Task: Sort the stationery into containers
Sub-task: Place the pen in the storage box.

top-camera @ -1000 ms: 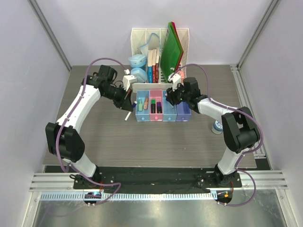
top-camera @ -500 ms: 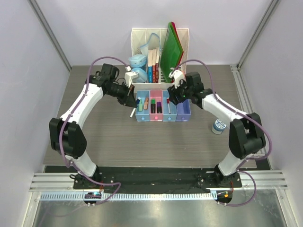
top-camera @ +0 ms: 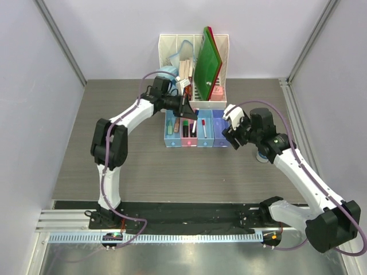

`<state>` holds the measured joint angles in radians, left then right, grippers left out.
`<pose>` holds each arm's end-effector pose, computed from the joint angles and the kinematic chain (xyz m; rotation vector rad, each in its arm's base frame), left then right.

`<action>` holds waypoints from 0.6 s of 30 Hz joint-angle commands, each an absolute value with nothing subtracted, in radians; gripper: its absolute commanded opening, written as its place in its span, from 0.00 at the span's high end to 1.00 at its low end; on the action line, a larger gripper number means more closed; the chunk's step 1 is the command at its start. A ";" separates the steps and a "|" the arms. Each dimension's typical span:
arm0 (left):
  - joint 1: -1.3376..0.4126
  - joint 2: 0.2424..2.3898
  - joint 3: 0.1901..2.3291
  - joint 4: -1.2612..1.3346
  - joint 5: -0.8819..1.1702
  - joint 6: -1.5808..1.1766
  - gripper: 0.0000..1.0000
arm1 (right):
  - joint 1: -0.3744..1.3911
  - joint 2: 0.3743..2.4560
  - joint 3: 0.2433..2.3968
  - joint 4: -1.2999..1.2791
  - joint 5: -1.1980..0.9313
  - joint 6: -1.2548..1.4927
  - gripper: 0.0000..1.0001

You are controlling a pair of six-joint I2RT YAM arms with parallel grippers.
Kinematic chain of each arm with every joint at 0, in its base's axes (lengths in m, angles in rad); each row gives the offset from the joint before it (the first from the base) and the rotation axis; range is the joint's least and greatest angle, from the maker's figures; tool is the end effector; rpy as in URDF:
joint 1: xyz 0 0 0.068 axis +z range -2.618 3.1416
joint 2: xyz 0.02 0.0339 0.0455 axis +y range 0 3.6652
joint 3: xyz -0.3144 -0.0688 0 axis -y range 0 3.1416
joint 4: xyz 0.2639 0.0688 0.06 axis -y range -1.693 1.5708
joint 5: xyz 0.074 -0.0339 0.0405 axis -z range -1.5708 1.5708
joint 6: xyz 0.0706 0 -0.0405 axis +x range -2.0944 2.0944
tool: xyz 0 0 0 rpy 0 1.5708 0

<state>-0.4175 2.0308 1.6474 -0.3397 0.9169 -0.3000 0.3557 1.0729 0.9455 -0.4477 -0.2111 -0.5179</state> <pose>0.4475 -0.2598 0.2748 0.6408 2.2466 -1.4150 0.2379 0.1042 0.3379 -1.0126 1.8789 0.1312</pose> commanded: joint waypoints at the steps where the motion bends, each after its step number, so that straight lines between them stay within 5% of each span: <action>1: -0.416 2.124 1.761 -0.082 0.982 -0.529 1.00 | 0.328 1.042 0.894 -0.482 -0.201 -0.560 0.29; 14: -0.430 2.272 1.870 -0.015 0.945 -0.643 0.99 | 0.304 1.003 0.887 -0.483 -0.201 -0.560 0.29; 18: -0.430 2.270 1.832 -0.029 0.937 -0.621 0.90 | 0.304 1.008 0.877 -0.474 -0.183 -0.569 0.28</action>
<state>-0.4255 2.2734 1.8484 -0.0566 0.9356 -0.6228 0.3084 1.0252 0.8673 -0.5026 -0.2039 -0.5518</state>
